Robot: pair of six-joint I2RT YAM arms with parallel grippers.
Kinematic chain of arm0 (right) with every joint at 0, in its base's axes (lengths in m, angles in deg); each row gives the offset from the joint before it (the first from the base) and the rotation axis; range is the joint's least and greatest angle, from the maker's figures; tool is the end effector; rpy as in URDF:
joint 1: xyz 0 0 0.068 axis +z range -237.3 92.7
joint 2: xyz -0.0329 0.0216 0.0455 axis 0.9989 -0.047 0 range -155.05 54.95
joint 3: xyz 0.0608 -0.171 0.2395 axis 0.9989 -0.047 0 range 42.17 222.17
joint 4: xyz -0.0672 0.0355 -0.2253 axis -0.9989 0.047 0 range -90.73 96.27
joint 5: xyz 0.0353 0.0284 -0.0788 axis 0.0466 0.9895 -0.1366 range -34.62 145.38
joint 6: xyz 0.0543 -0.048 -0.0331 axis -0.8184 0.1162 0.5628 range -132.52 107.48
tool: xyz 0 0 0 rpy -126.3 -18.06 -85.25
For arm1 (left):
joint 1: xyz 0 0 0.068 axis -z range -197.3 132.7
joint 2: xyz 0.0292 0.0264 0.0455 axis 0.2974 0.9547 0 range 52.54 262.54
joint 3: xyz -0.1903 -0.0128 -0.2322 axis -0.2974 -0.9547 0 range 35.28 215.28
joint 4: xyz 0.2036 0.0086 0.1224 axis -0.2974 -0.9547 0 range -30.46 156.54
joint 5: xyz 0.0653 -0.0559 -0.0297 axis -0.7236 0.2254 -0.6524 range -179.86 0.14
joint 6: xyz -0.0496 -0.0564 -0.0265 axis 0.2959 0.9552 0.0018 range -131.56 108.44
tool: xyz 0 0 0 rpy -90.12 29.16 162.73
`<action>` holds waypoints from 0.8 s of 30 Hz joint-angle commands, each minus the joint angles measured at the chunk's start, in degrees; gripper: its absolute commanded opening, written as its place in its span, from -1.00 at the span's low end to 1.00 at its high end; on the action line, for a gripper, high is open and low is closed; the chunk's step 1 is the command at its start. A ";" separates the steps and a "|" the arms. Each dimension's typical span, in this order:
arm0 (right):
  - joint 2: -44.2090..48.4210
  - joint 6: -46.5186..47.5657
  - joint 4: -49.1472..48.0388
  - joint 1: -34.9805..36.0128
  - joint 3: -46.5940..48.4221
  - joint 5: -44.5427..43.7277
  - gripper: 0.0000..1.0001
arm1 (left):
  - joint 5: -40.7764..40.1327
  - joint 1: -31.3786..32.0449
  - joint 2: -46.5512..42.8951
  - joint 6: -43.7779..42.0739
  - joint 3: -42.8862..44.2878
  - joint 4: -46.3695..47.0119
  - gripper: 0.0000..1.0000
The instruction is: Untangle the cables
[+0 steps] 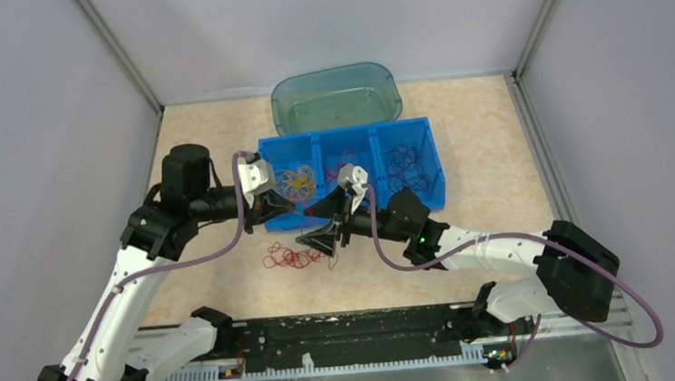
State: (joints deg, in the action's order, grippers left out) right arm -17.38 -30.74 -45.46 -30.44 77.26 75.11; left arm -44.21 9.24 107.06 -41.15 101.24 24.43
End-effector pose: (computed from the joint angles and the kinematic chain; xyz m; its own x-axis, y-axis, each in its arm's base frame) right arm 0.1335 0.2469 0.3252 -0.2360 0.1770 -0.9555 -0.9448 0.1883 0.2683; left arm 0.1197 -0.1148 0.3918 0.0291 0.3712 -0.9281 0.9754 0.1923 0.1075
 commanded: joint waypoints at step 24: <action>-18.94 -7.10 -25.90 2.61 -2.91 -1.43 -0.14 | 5.82 0.42 9.54 14.12 33.39 6.24 -0.99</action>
State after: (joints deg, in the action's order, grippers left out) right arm -34.85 -38.21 -65.44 -28.91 74.39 74.63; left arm -40.52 9.33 116.24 -31.55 130.61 26.57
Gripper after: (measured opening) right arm 0.443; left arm 0.015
